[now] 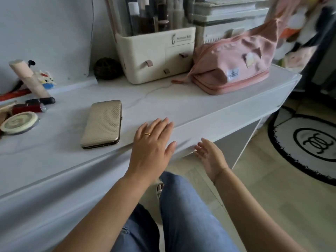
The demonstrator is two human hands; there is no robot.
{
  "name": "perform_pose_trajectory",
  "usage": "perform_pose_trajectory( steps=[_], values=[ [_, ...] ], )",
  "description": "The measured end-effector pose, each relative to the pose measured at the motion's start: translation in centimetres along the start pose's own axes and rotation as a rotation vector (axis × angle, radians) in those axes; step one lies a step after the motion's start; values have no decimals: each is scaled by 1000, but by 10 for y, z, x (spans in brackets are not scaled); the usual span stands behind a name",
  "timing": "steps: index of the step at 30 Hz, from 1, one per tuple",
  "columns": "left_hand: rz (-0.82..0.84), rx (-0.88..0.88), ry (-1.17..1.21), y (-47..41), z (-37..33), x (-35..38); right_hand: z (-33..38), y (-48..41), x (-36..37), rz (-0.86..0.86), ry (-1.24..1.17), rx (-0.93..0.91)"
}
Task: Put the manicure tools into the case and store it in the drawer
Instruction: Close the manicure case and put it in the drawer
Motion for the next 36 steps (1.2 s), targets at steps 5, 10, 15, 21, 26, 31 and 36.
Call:
perform_pose_trajectory(
  steps=[5, 10, 15, 21, 26, 31, 36],
  values=[
    [-48, -44, -83, 0, -2, 6, -5, -13, 3, 85, -115, 76],
    [-62, -51, -110, 1, -3, 8, -11, -9, 12, 159, -315, 208],
    [-33, -49, -104, 2, -3, 9, -9, -3, 13, 152, -355, 294],
    [20, -57, -65, 2, -2, 9, -12, 7, 4, 160, -347, 339],
    [-22, -65, 73, 1, -8, 4, 12, 21, -50, -86, 65, 50],
    [-64, 36, 240, -4, -49, 5, 107, 81, -55, -450, 976, -795],
    [-88, -15, 371, 2, -65, 7, 99, 87, -35, -330, 1479, -950]
  ],
)
Point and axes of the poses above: each hand's wrist, its own y-axis away from the middle knuckle, its own x-axis out of the palm, z = x × y, the point moved 9 cm from there along -y, towards the middle knuckle, and after that the axes turned 10 degrees about x, right-handed, at the moved point
